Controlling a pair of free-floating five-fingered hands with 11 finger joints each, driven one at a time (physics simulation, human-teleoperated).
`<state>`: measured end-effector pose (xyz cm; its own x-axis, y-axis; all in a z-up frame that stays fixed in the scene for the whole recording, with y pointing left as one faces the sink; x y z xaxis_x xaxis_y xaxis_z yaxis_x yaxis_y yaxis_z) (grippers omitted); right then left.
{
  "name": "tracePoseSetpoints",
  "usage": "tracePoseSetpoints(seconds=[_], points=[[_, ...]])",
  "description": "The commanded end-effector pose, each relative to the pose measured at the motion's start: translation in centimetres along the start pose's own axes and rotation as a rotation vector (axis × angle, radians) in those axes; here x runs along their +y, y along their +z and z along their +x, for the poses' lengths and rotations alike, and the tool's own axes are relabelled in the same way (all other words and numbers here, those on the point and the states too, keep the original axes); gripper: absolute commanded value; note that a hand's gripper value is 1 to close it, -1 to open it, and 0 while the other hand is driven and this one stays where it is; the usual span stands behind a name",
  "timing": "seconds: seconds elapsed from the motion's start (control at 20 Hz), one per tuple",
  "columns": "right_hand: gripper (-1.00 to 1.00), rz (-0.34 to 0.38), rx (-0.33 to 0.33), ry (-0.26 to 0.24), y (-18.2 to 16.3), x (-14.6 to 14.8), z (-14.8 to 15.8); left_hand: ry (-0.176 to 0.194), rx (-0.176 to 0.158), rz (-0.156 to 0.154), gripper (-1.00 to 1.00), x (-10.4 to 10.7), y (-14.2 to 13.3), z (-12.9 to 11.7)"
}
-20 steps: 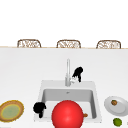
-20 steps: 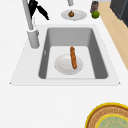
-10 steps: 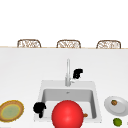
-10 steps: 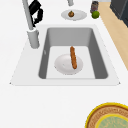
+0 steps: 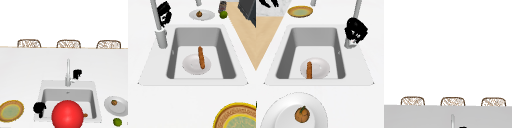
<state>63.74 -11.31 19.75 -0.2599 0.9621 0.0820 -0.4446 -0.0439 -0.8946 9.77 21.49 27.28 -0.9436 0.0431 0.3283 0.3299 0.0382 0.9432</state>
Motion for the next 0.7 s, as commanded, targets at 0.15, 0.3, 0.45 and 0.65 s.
tracePoseSetpoints(seconds=[0.15, 0.3, 0.45, 0.65], points=[[1.00, 0.043, 0.042, 0.046, 0.3, -1.8, 2.5, 0.000, 0.000, 0.000, 0.00, 0.0, 0.0, 0.0], [1.00, 0.041, 0.073, 0.038, 0.2, -1.8, 2.8, 0.000, 0.000, 0.000, 0.00, 0.0, 0.0, 0.0], [1.00, 0.051, 0.098, 0.020, 0.2, -1.5, 3.4, 0.000, 0.000, 0.000, 0.00, 0.0, 0.0, 0.0], [1.00, 0.048, 0.143, 0.014, 0.2, -1.6, 4.1, 0.000, 0.000, 0.000, 0.00, 0.0, 0.0, 0.0]])
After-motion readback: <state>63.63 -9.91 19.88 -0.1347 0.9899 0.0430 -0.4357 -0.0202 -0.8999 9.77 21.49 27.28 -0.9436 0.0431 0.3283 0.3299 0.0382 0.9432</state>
